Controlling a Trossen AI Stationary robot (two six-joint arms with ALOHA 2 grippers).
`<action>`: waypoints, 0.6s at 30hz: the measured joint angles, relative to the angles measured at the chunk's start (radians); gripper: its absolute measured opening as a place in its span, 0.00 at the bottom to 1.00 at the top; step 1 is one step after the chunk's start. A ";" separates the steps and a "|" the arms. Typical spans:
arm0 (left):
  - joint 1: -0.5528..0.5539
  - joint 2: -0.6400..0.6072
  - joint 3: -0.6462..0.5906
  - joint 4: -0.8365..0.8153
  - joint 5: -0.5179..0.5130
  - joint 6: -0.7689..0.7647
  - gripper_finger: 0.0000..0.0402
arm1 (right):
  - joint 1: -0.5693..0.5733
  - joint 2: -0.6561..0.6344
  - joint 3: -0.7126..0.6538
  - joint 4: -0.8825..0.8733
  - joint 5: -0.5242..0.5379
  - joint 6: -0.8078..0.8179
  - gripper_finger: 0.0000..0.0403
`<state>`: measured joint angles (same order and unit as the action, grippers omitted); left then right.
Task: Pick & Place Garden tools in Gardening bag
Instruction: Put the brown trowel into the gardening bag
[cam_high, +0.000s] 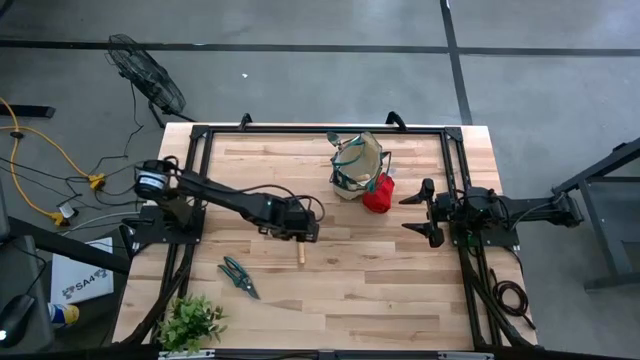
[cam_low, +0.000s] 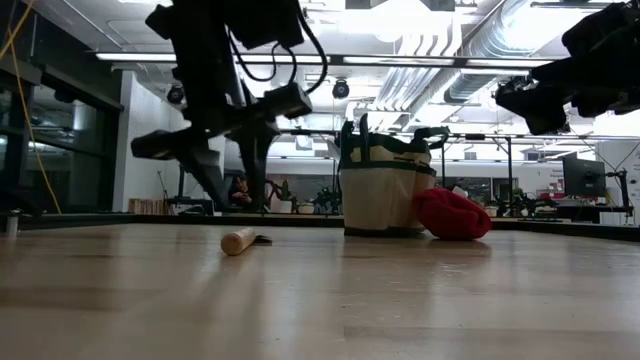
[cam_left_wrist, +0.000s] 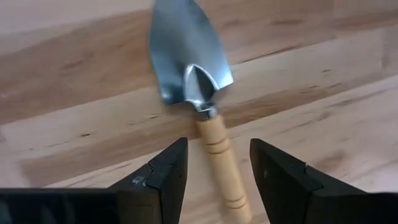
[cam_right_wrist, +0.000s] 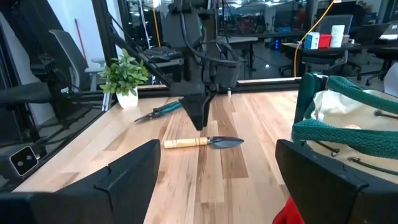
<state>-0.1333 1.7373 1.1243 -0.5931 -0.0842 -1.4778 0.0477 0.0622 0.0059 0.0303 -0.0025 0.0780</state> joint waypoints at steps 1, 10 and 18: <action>0.000 0.008 0.000 0.017 0.008 -0.005 0.42 | 0.000 0.000 0.000 0.000 0.000 0.000 0.77; -0.006 0.036 0.000 0.047 -0.017 -0.020 0.42 | 0.000 0.000 0.000 0.001 0.000 0.000 0.77; -0.005 0.042 0.000 0.045 -0.061 -0.020 0.42 | 0.000 0.000 0.000 0.001 0.000 0.000 0.77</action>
<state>-0.1379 1.7796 1.1247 -0.5479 -0.1448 -1.4979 0.0476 0.0620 0.0059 0.0311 -0.0029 0.0780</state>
